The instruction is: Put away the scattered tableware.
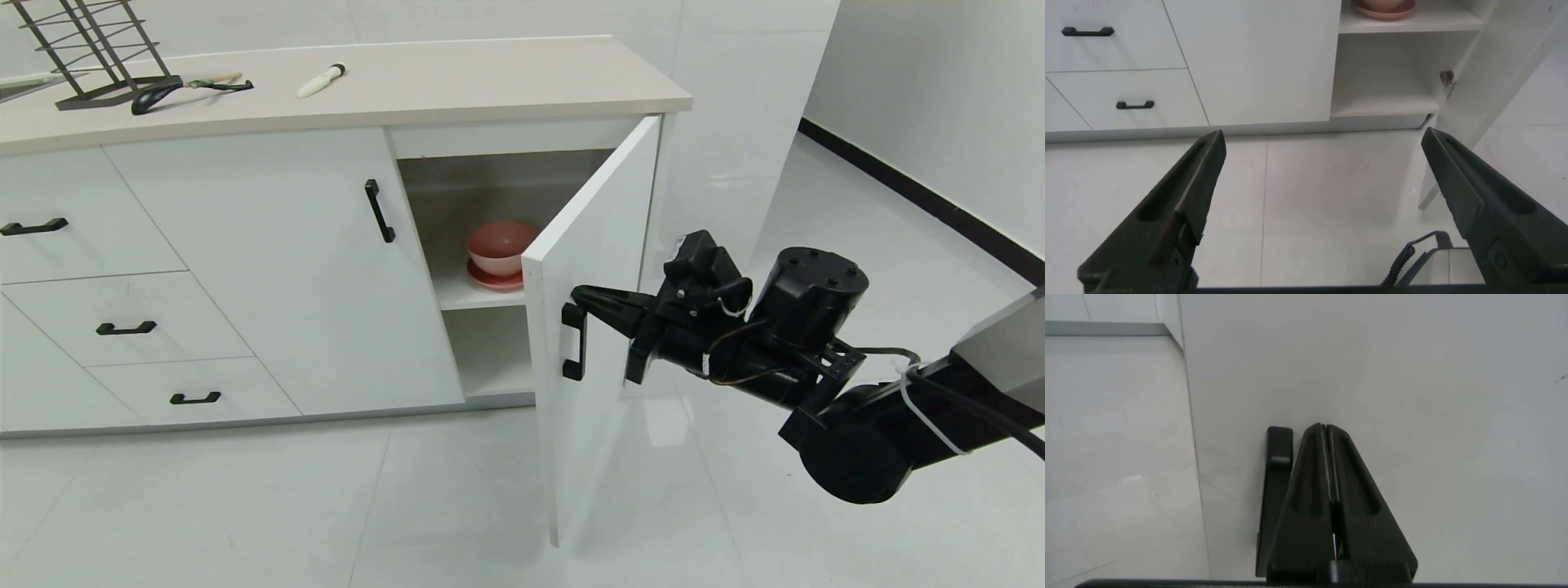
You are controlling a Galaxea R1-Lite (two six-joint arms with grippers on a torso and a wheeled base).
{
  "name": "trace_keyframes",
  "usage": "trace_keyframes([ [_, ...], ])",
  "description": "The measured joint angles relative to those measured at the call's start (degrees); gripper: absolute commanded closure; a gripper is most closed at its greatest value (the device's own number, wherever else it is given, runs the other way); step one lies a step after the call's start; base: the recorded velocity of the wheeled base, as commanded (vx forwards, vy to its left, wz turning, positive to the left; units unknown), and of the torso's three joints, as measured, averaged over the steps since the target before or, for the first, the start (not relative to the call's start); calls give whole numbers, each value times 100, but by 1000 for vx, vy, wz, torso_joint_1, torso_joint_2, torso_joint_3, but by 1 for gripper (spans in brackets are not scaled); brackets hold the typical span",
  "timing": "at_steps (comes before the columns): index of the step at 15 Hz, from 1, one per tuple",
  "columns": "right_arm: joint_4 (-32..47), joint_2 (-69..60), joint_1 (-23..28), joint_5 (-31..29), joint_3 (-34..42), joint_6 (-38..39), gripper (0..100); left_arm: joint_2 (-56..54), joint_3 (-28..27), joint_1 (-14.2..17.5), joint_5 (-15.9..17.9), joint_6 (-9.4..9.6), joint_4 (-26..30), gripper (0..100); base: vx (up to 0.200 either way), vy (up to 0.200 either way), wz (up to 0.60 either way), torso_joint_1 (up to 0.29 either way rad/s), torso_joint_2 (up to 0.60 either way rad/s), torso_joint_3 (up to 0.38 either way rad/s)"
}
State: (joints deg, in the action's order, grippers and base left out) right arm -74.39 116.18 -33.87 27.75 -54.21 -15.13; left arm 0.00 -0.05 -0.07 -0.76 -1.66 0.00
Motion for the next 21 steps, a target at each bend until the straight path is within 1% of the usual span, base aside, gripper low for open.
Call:
trace_keyframes([
  [6, -4, 215, -96, 0, -306, 2, 100, 0, 2, -2, 7, -4, 0, 0, 0, 0, 0, 0, 0, 0],
  [10, -12, 397, -212, -9, -653, 11, 100, 0, -2, -2, 7, -1, 0, 0, 0, 0, 0, 0, 0, 0],
  [15, -11, 712, -240, -5, -1095, 13, 100, 0, 2, -4, 5, -9, 0, 0, 0, 0, 0, 0, 0, 0],
  [21, -83, 1193, -277, -7, -2013, 38, 100, 0, 5, 0, 0, -11, 0, 0, 0, 0, 0, 0, 0, 0],
])
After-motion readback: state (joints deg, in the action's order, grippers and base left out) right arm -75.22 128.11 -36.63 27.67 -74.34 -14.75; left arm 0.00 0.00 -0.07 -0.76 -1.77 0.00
